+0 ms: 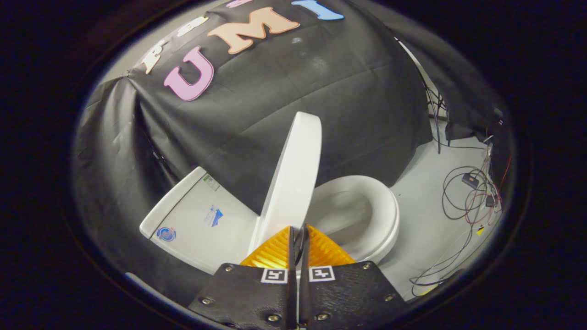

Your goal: Open the toilet lid.

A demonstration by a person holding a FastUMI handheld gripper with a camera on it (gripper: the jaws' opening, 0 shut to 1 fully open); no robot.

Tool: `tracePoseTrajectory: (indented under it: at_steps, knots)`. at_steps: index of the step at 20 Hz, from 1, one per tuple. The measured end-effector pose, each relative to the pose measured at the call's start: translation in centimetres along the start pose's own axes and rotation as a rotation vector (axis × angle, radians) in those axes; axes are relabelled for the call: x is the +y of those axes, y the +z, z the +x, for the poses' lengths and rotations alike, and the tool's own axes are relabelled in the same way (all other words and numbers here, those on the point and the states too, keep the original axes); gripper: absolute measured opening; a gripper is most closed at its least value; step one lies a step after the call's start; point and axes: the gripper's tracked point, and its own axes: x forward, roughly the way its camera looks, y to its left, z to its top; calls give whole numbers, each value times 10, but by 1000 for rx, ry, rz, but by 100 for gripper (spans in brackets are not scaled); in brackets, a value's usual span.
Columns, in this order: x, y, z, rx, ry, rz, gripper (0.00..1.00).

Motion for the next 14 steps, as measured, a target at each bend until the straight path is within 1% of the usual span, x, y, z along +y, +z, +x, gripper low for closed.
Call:
tracePoseTrajectory:
  at_steps: [9, 14]
  knots:
    - [28, 7, -8, -46, 3, -79, 3]
    - [44, 12, -10, -73, -10, -171, 2]
